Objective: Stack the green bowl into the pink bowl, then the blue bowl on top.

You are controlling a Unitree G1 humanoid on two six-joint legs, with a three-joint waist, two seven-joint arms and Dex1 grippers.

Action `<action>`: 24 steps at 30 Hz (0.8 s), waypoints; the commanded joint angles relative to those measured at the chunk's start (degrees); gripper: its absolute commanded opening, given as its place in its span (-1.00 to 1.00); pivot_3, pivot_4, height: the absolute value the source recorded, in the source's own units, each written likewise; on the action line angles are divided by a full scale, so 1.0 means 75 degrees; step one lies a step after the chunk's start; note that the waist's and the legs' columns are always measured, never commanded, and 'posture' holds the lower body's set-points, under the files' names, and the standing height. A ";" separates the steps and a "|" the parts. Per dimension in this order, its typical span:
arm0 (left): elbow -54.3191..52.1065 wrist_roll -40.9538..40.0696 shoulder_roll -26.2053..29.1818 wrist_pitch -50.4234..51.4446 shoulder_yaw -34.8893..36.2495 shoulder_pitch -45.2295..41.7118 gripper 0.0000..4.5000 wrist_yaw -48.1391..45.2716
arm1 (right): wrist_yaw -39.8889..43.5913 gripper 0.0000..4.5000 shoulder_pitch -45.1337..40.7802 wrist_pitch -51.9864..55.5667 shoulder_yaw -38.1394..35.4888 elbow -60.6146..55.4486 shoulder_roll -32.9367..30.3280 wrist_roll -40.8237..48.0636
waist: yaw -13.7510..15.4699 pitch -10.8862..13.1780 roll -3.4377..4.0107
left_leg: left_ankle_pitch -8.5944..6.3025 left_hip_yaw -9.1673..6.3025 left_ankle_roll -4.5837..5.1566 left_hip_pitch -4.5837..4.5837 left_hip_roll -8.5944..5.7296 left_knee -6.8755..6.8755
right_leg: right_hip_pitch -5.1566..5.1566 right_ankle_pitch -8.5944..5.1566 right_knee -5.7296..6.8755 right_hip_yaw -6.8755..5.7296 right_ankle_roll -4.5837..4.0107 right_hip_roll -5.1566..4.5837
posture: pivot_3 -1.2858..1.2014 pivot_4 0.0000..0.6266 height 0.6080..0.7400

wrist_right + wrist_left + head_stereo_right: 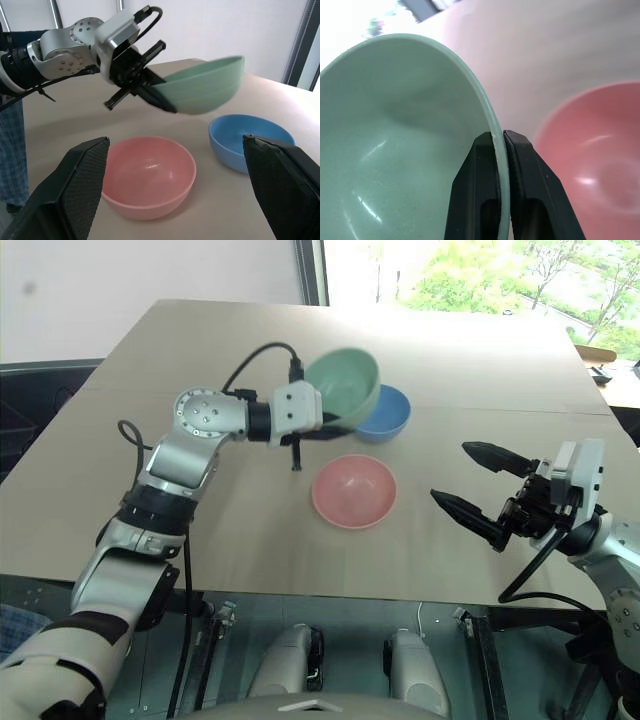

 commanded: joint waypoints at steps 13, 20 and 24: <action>-0.2043 -0.1071 0.1043 0.0035 -0.0147 0.0663 -0.72 -0.1681 | 0.0075 1.00 0.0037 -0.0306 -0.0024 -0.0049 -0.0081 0.0010 | 0.0052 0.0001 0.0000 | -0.0001 -0.0005 0.0001 -0.0002 0.0000 0.0009 | 0.0004 0.0000 -0.0002 -0.0003 0.0000 0.0000 | 0.03 -0.52 1.00; -0.2002 -0.1063 0.1024 -0.0076 -0.0050 0.0729 0.46 -0.1566 | 0.0106 1.00 0.0078 -0.0307 -0.0015 -0.0035 -0.0079 -0.0022 | 0.0123 0.0001 0.0000 | -0.0001 -0.0005 0.0002 0.0000 -0.0001 0.0010 | 0.0004 0.0000 0.0000 -0.0003 0.0000 0.0000 | 0.03 -0.52 1.00; -0.1832 -0.1449 0.0722 0.0313 0.0294 0.0733 0.98 -0.1113 | 0.0129 1.00 0.0124 -0.0329 -0.0018 -0.0041 -0.0088 -0.0053 | 0.0144 0.0001 0.0000 | -0.0001 -0.0005 0.0002 0.0000 -0.0001 0.0010 | 0.0004 0.0000 -0.0001 -0.0002 0.0000 0.0000 | 0.03 -0.52 1.00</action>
